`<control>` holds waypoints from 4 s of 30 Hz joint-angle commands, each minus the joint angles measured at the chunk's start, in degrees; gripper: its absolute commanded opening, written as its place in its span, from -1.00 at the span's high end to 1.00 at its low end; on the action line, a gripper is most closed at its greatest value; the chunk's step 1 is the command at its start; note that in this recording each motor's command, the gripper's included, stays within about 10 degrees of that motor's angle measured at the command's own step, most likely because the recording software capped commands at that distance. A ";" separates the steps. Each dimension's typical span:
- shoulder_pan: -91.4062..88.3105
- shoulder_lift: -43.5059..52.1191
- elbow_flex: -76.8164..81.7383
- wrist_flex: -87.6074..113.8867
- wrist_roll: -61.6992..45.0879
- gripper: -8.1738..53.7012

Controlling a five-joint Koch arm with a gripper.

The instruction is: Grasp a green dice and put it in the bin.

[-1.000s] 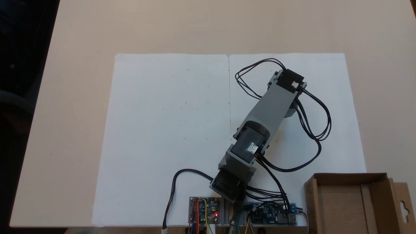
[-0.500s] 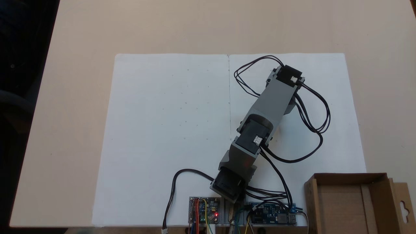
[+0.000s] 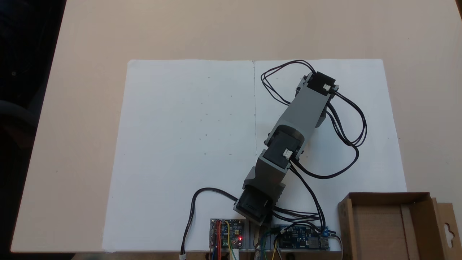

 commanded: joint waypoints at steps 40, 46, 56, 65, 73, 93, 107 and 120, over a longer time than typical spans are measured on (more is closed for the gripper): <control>-0.88 -7.29 -5.27 2.46 -1.05 -0.63; -1.05 -7.65 -5.27 2.29 -1.05 -0.63; -1.76 -8.00 -5.27 1.41 -1.41 -0.63; -1.76 -8.96 -5.45 0.79 -2.20 -0.60; -1.67 -9.32 -5.80 0.18 -3.08 -0.54; -1.41 -9.84 -5.89 -2.99 -8.96 -0.52; -0.26 -11.60 -5.98 -4.22 -9.49 -0.41; 0.35 -11.78 -5.89 -4.04 -9.49 -0.25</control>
